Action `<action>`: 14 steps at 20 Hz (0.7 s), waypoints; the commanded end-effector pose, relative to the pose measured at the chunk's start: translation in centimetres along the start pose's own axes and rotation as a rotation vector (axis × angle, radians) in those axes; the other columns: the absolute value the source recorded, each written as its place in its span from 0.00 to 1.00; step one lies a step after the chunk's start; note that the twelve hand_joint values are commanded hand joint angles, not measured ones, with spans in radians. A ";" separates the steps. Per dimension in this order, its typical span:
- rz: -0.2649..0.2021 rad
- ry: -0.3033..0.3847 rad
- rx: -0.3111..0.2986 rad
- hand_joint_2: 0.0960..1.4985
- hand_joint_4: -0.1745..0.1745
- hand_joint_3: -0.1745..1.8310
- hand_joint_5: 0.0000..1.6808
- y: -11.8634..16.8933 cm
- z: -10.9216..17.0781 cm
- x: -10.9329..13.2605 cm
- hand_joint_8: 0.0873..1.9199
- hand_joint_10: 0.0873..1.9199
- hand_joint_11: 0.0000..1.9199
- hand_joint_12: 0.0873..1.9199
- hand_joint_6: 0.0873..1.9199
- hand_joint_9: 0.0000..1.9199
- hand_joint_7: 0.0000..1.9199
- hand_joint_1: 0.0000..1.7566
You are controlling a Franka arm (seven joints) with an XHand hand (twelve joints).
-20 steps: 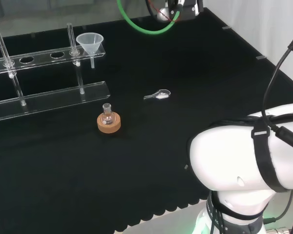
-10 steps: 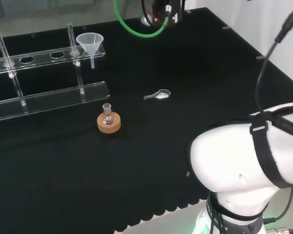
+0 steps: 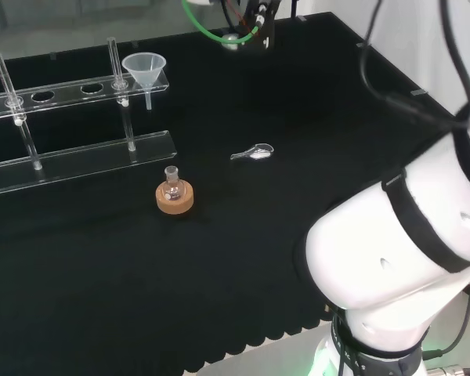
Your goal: Pick up the funnel from the transparent funnel stand.
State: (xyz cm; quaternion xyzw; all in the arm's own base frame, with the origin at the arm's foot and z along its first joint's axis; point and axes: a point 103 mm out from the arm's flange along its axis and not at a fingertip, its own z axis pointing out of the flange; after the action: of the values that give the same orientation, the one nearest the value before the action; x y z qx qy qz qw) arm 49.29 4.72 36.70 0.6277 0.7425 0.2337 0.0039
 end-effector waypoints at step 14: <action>-0.029 0.042 0.201 0.56 0.33 0.25 0.12 7.3 10.6 -4.1 0.30 0.46 0.00 0.74 0.00 0.00 0.00 0.09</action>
State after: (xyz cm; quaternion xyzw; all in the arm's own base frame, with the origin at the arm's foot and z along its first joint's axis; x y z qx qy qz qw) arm 56.74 4.52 31.98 0.6165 0.7562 0.2167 -0.0341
